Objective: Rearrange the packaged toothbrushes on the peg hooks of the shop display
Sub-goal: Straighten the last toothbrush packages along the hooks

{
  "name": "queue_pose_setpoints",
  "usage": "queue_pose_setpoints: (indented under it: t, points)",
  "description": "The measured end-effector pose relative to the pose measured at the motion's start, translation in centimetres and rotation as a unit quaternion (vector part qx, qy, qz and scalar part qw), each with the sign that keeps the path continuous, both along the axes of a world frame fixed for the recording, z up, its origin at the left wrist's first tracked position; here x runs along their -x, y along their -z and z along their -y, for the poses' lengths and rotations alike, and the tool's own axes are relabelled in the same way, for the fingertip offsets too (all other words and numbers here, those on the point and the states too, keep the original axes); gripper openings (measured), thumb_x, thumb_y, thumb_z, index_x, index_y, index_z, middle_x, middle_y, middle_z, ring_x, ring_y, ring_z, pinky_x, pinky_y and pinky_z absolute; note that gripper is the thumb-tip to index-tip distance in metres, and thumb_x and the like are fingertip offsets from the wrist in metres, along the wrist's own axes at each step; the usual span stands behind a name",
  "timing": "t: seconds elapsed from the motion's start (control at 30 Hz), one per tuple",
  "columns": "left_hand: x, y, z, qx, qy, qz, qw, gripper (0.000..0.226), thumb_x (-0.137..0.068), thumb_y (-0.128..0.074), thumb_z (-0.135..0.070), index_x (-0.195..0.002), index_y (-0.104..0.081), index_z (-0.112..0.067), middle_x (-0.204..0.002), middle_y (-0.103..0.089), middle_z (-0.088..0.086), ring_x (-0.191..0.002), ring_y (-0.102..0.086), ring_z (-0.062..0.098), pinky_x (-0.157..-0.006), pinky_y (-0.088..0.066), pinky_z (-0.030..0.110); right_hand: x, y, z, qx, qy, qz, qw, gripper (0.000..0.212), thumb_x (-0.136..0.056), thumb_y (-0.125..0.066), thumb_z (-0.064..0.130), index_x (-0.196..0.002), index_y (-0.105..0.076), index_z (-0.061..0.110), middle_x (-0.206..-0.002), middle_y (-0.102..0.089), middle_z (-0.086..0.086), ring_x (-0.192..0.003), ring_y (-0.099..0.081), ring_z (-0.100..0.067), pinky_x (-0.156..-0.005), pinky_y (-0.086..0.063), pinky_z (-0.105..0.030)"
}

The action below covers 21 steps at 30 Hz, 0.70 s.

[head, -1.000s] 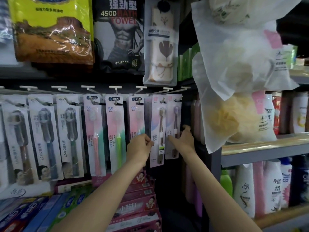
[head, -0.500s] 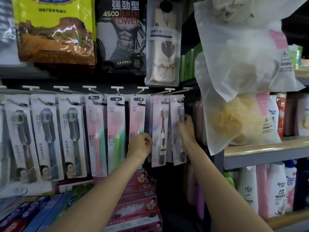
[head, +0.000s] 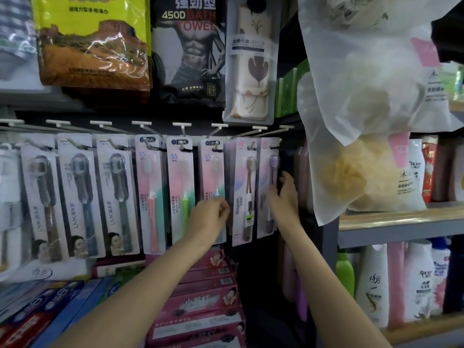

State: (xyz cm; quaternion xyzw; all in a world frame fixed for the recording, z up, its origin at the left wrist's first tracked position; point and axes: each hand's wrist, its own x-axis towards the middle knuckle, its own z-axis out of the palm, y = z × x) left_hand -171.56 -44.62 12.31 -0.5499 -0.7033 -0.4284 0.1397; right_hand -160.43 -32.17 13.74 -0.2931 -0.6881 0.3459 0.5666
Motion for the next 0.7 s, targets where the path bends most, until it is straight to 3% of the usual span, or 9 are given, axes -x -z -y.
queue_pose_setpoints:
  t: [0.1,0.17,0.27,0.33,0.47,0.57,0.7]
  points:
    - [0.1,-0.5,1.2,-0.049,-0.030,-0.132,0.990,0.016,-0.091,-0.052,-0.006,-0.103,-0.063,-0.004,-0.090,-0.068,0.010,-0.080,-0.063,0.022,-0.074,-0.052,0.032,0.1,0.3,1.5,-0.082,0.029,0.028,0.996,0.057,-0.092,-0.045,0.012,-0.144,-0.023,0.011,-0.148,-0.026,-0.010,-0.137,-0.022,-0.024,-0.114,-0.023,-0.040]
    - [0.4,-1.1,1.4,-0.064,-0.046,-0.204,0.976,0.025,-0.087,-0.053,-0.001,-0.110,-0.061,-0.001,-0.104,-0.064,0.013,-0.096,-0.057,0.027,-0.082,-0.050,0.037,0.8,0.3,2.6,-0.128,0.063,0.027,0.989,0.055,-0.091,-0.049,0.013,-0.141,-0.028,0.010,-0.146,-0.026,-0.010,-0.134,-0.024,-0.024,-0.112,-0.026,-0.039]
    - [0.7,-2.1,1.6,-0.091,-0.059,-0.244,0.964,0.035,-0.079,-0.058,0.005,-0.113,-0.060,-0.002,-0.116,-0.055,0.015,-0.108,-0.050,0.032,-0.084,-0.049,0.039,1.8,0.6,4.7,-0.181,0.128,0.000,0.975,0.038,-0.091,-0.050,0.010,-0.128,-0.042,0.006,-0.134,-0.035,-0.012,-0.124,-0.033,-0.021,-0.103,-0.033,-0.029]
    - [0.8,-2.8,2.1,-0.117,-0.082,-0.282,0.949,0.038,-0.073,-0.064,0.004,-0.110,-0.061,-0.005,-0.116,-0.055,0.014,-0.108,-0.051,0.032,-0.085,-0.048,0.040,2.6,0.7,6.2,-0.207,0.119,-0.014,0.971,0.029,-0.092,-0.051,0.010,-0.120,-0.048,0.005,-0.126,-0.043,-0.010,-0.120,-0.040,-0.019,-0.100,-0.036,-0.026]
    - [2.3,-3.0,3.9,-0.159,-0.149,-0.340,0.915,0.044,-0.068,-0.066,-0.002,-0.110,-0.061,-0.009,-0.120,-0.056,0.012,-0.113,-0.043,0.026,-0.096,-0.036,0.039,5.3,0.6,8.3,-0.172,0.021,0.025,0.985,0.042,-0.093,-0.053,0.017,-0.131,-0.041,0.006,-0.130,-0.045,-0.008,-0.120,-0.044,-0.018,-0.093,-0.032,-0.017]
    - [4.2,-2.4,5.4,-0.134,-0.181,-0.389,0.893,0.050,-0.069,-0.067,-0.001,-0.117,-0.060,-0.008,-0.132,-0.051,0.012,-0.125,-0.033,0.024,-0.104,-0.021,0.038,7.6,0.3,9.3,-0.105,-0.002,0.067,0.992,0.063,-0.093,-0.055,0.019,-0.143,-0.021,0.004,-0.146,-0.031,-0.011,-0.132,-0.035,-0.024,-0.102,-0.032,-0.028]
    - [6.2,-1.0,7.1,-0.057,-0.206,-0.443,0.871,0.058,-0.069,-0.070,-0.007,-0.125,-0.057,-0.014,-0.144,-0.040,0.010,-0.135,-0.028,0.026,-0.110,-0.019,0.044,9.8,-0.8,8.9,-0.045,0.032,0.083,0.995,0.075,-0.089,-0.060,0.023,-0.144,-0.015,0.001,-0.148,-0.028,-0.015,-0.135,-0.030,-0.027,-0.106,-0.032,-0.035]
